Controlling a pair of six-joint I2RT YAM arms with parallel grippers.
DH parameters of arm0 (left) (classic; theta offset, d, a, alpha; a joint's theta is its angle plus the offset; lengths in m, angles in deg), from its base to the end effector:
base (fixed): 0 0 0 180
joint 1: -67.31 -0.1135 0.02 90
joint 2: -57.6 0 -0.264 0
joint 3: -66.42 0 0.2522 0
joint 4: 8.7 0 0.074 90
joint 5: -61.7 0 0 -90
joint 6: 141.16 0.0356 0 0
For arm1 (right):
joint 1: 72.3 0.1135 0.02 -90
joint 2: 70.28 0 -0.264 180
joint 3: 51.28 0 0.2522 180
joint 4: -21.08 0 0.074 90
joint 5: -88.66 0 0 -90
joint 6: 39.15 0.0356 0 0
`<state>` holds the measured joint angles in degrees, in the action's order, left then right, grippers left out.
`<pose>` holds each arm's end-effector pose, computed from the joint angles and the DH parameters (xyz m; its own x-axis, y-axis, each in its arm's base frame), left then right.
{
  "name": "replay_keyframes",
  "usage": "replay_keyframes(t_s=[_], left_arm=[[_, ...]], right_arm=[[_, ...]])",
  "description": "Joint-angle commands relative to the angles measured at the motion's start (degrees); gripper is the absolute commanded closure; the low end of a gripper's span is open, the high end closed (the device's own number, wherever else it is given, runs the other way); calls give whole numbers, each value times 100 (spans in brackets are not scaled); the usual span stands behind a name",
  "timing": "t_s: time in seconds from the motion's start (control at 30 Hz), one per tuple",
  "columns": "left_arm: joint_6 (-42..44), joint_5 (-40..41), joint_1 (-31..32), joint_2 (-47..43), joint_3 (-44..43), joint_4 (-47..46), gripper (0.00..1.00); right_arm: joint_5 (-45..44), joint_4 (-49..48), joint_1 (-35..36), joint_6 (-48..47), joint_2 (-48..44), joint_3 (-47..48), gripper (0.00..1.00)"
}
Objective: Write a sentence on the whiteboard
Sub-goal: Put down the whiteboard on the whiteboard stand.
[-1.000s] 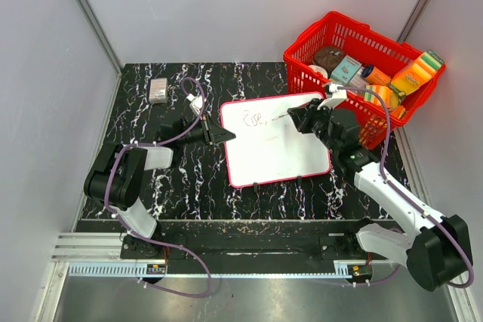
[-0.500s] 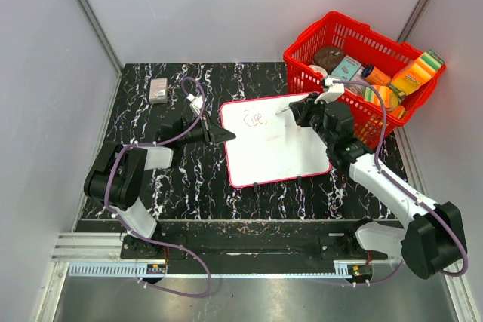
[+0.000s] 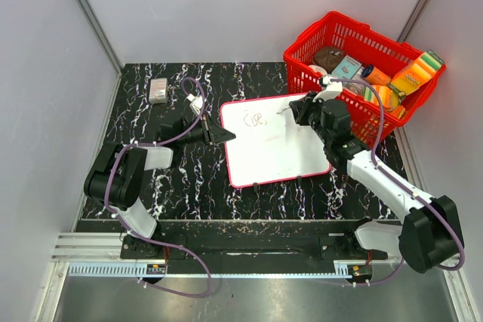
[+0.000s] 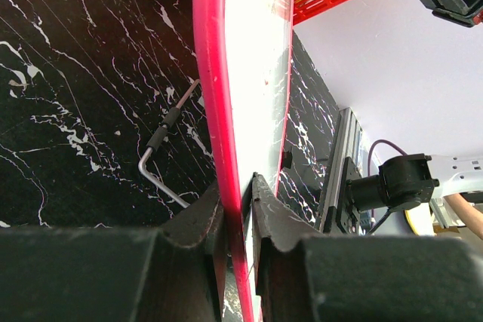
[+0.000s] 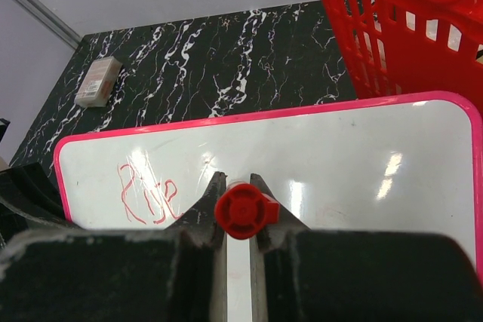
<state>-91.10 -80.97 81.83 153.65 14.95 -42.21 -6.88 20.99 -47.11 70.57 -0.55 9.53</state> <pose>0.3039 -0.1080 0.1807 -0.7251 -0.2144 -0.6544 0.5764 0.3310 -0.7471 0.2601 0.1185 0.3052 -0.2446 0.2561 -0.9352 -0.2707 0.9081 0.3195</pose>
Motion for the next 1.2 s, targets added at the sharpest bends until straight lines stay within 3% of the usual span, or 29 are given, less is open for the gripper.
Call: replay_keyframes(t_s=[0.0, 1.17], left_arm=[[479, 19, 112, -131, -43, -72, 100], [488, 19, 112, -139, -34, -72, 100]], right_arm=[[-202, -329, -32, -57, 31, 279, 100], [97, -13, -32, 66, -135, -266, 100]])
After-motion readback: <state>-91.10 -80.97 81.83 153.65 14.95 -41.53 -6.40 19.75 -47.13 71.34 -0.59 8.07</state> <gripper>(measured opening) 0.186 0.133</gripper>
